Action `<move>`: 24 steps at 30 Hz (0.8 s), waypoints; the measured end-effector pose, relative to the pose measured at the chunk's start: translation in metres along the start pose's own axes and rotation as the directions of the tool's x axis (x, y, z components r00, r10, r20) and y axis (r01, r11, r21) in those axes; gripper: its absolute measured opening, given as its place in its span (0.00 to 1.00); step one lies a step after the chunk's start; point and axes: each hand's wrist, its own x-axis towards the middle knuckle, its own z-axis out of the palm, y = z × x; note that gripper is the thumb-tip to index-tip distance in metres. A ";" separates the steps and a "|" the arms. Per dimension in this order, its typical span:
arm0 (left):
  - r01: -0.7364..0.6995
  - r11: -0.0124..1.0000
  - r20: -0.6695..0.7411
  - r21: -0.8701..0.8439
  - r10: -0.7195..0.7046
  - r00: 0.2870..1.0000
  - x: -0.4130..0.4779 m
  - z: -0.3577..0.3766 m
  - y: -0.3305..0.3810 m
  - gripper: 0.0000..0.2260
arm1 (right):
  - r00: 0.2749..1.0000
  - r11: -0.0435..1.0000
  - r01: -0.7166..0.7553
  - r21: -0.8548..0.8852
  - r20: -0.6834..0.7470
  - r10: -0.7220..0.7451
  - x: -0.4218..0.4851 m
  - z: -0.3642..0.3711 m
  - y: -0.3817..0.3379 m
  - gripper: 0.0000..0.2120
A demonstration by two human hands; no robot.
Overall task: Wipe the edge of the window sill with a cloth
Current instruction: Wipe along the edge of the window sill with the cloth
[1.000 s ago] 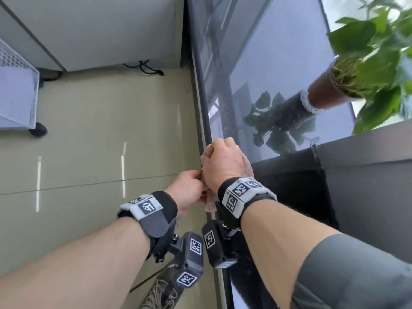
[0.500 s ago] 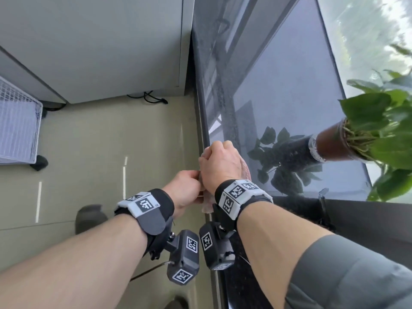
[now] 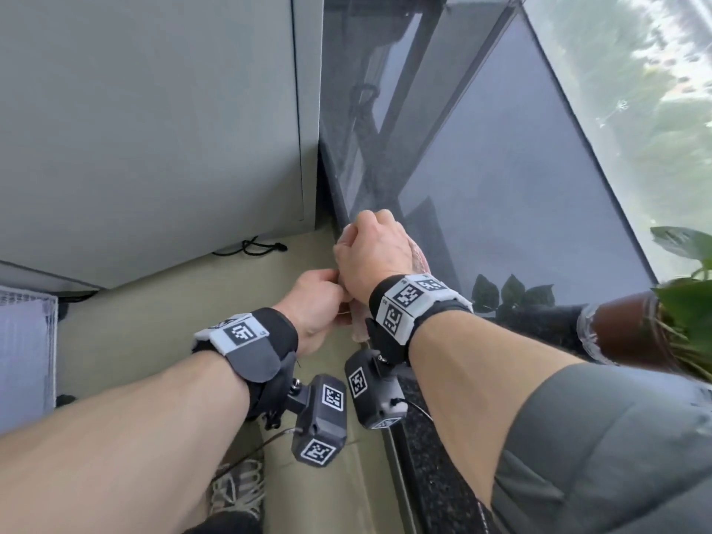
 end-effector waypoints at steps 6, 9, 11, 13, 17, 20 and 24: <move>-0.086 0.989 -0.073 -0.124 0.077 0.994 -0.013 -0.071 0.071 0.14 | 0.991 0.990 0.134 0.043 -0.029 -0.133 0.029 -0.013 -0.098 0.12; -0.128 0.976 -0.109 -0.173 0.110 0.988 -0.006 -0.107 0.103 0.14 | 0.987 0.984 0.163 0.076 -0.016 -0.162 0.051 -0.011 -0.144 0.13; -0.153 0.968 -0.133 -0.197 0.129 0.983 0.004 -0.130 0.120 0.14 | 0.984 0.981 0.179 0.081 -0.021 -0.178 0.067 -0.006 -0.167 0.13; -0.166 0.962 -0.142 -0.215 0.137 0.980 0.020 -0.157 0.136 0.14 | 0.985 0.982 0.174 0.077 -0.030 -0.173 0.087 0.007 -0.191 0.13; -0.137 0.954 -0.136 -0.268 0.103 0.985 0.062 -0.217 0.149 0.14 | 0.985 0.984 0.172 0.049 0.003 -0.173 0.127 0.049 -0.232 0.09; -0.091 0.948 -0.109 -0.305 0.061 0.992 0.097 -0.266 0.148 0.14 | 0.983 0.984 0.177 0.034 0.038 -0.178 0.156 0.089 -0.260 0.06; -0.038 0.950 -0.030 -0.309 0.030 0.999 0.135 -0.306 0.131 0.13 | 0.991 0.996 0.094 -0.007 0.099 -0.093 0.179 0.139 -0.273 0.05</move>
